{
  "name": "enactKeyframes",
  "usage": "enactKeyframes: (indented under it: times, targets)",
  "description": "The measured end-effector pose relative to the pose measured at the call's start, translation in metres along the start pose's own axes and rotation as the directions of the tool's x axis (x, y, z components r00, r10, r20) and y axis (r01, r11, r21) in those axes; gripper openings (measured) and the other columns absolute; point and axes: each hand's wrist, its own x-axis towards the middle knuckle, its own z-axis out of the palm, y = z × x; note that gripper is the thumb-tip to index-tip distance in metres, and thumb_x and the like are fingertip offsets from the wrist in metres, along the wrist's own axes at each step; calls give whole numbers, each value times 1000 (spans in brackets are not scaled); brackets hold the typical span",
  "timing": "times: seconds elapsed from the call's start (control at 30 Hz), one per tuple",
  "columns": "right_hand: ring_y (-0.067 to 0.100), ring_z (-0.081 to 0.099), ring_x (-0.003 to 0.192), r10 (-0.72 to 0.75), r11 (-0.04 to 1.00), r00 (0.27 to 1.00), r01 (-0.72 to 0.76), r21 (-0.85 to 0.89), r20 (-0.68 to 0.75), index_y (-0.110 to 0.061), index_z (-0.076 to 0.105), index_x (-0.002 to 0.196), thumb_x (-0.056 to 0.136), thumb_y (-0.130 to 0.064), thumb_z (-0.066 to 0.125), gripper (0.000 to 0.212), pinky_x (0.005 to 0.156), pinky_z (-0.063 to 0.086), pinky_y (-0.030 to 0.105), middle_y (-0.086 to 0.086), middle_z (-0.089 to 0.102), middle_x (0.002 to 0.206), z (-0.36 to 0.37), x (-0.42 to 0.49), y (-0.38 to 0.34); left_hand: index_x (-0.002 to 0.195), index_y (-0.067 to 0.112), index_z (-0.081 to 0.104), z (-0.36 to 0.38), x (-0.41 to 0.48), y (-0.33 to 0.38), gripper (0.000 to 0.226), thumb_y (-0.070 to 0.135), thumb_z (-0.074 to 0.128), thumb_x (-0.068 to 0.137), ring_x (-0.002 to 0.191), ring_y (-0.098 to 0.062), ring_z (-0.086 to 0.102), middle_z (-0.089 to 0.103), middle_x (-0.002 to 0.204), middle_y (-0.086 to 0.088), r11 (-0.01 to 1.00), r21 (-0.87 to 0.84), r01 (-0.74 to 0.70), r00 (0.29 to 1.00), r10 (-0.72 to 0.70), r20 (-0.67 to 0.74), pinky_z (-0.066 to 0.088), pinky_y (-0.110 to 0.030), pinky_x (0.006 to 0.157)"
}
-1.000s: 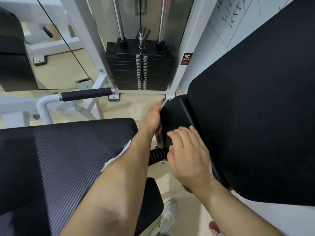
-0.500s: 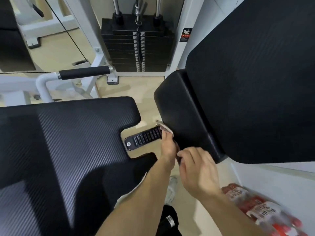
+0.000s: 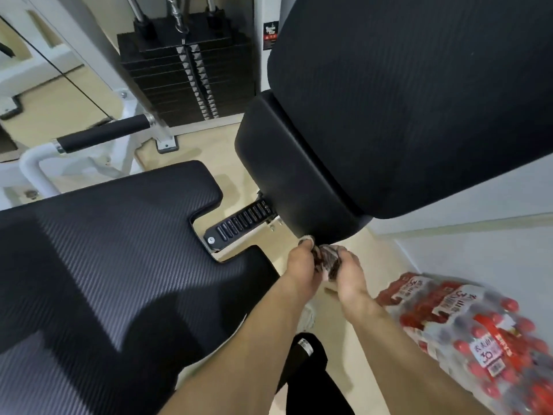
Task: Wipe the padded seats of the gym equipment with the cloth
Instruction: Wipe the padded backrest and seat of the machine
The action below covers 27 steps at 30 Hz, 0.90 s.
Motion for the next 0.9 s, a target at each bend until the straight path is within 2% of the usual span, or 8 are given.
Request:
enactKeyframes:
  times: [0.07, 0.2, 0.3, 0.43, 0.57, 0.67, 0.8, 0.9]
  targets:
    - [32, 67, 97, 220, 916, 953, -275, 294, 207, -9, 68, 104, 98, -32, 40, 37, 99, 51, 50, 17, 73, 101, 6, 2, -5, 104, 5, 68, -2, -8, 8, 36, 36, 50, 100, 99, -31, 68, 72, 107, -16, 982, 183, -41, 998, 47, -28, 51, -45, 100]
    - [25, 64, 93, 173, 844, 968, -242, 479, 183, -11, 67, 96, 98, -17, 43, 25, 91, 51, 37, 11, 70, 97, 18, 1, -6, 72, 20, 68, -17, -3, 23, 23, 38, 64, 85, 88, -28, 70, 73, 86, -7, 743, 647, -172, 939, 323, -121, 58, -43, 89]
    - [26, 65, 96, 139, 849, 981, -188, 493, 134, -10, 64, 106, 97, -12, 45, 22, 88, 55, 39, 12, 68, 110, 23, 4, -12, 67, 17, 67, -22, 4, 26, 22, 32, 66, 83, 87, -36, 72, 75, 90, -18, 725, 674, -142, 913, 360, -194, 61, -50, 82]
    - [22, 64, 60, 97, 782, 993, -121, 612, 72, -14, 65, 80, 96, -11, 47, 24, 51, 52, 27, 6, 68, 65, 9, -8, -31, 79, 6, 71, 4, -19, 20, 26, 28, 62, 91, 91, -36, 71, 74, 91, -19, 687, 708, -163, 907, 387, -167, 60, -46, 84]
    - [21, 65, 76, -76, 708, 995, 8, 706, 65, -16, 66, 96, 101, -9, 42, 25, 59, 57, 27, 7, 67, 87, -18, -40, -53, 65, 14, 65, 28, -52, 22, 25, 25, 70, 87, 73, -28, 69, 68, 71, -10, 745, 618, -253, 920, 382, -84, 64, -44, 73]
    - [21, 67, 92, -241, 685, 969, 133, 716, 51, -15, 65, 115, 102, -16, 40, 28, 73, 56, 31, 7, 69, 102, -22, -58, -53, 59, 5, 65, 39, -73, 29, 38, 33, 69, 85, 55, -17, 59, 61, 54, -3, 586, 685, -433, 836, 546, 61, 58, -33, 56]
    - [15, 47, 136, -518, 826, 855, 505, 252, -15, -25, 29, 156, 106, -28, 33, 50, 104, 45, 23, 0, 47, 151, 0, -68, -27, 66, -4, 65, 29, -68, 31, 40, 24, 62, 95, 47, -12, 51, 58, 53, -6, 555, 636, -535, 770, 630, 98, 45, -27, 47]
    - [12, 18, 152, -741, 637, 669, 672, -379, -57, -23, 11, 160, 106, -29, 35, 59, 122, 25, 32, -1, 13, 167, 12, -62, -5, 73, -6, 64, 19, -54, 33, 39, 23, 58, 97, 60, -21, 56, 64, 65, -24, 607, 597, -525, 767, 642, 22, 53, -39, 60]
